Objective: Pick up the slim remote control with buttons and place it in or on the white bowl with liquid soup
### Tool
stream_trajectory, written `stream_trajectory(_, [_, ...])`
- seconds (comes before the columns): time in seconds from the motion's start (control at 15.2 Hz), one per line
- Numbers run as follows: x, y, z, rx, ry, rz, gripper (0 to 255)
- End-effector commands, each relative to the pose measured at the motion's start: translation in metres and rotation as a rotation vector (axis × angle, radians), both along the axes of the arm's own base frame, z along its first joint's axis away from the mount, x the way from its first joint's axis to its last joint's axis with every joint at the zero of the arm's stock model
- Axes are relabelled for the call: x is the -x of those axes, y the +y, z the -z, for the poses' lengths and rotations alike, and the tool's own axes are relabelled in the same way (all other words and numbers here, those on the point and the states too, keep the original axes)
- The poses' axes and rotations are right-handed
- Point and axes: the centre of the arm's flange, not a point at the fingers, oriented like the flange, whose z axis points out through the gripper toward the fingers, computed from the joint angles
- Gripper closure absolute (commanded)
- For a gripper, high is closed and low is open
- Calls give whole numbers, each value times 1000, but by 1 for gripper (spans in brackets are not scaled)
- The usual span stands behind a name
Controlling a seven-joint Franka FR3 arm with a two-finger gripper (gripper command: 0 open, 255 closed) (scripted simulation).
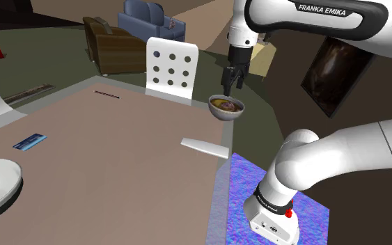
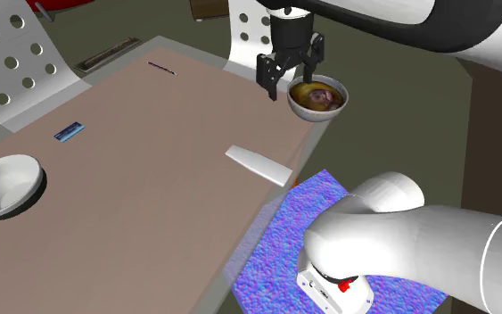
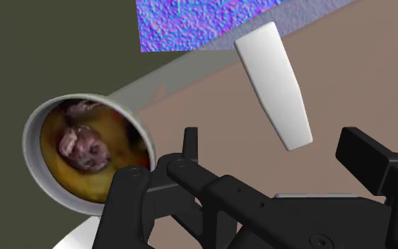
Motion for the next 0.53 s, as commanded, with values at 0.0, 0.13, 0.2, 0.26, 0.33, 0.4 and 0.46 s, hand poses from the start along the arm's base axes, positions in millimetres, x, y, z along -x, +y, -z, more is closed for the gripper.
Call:
stream_trajectory(0.0, [0, 0, 0, 0, 0, 0, 0])
stream_trajectory(0.13, [-2, 5, 25, -11, -6, -55, 0])
stream_trajectory(0.2, [-4, 8, 38, -16, -9, -83, 0])
stream_trajectory(0.26, [-5, 10, 50, -21, -12, -110, 0])
stream_trajectory(0.33, [-6, 13, 63, -27, -15, -138, 0])
stream_trajectory(0.4, [-7, 16, 75, -32, -18, -165, 0])
stream_trajectory(0.46, [-8, 19, 88, -38, -21, -193, 0])
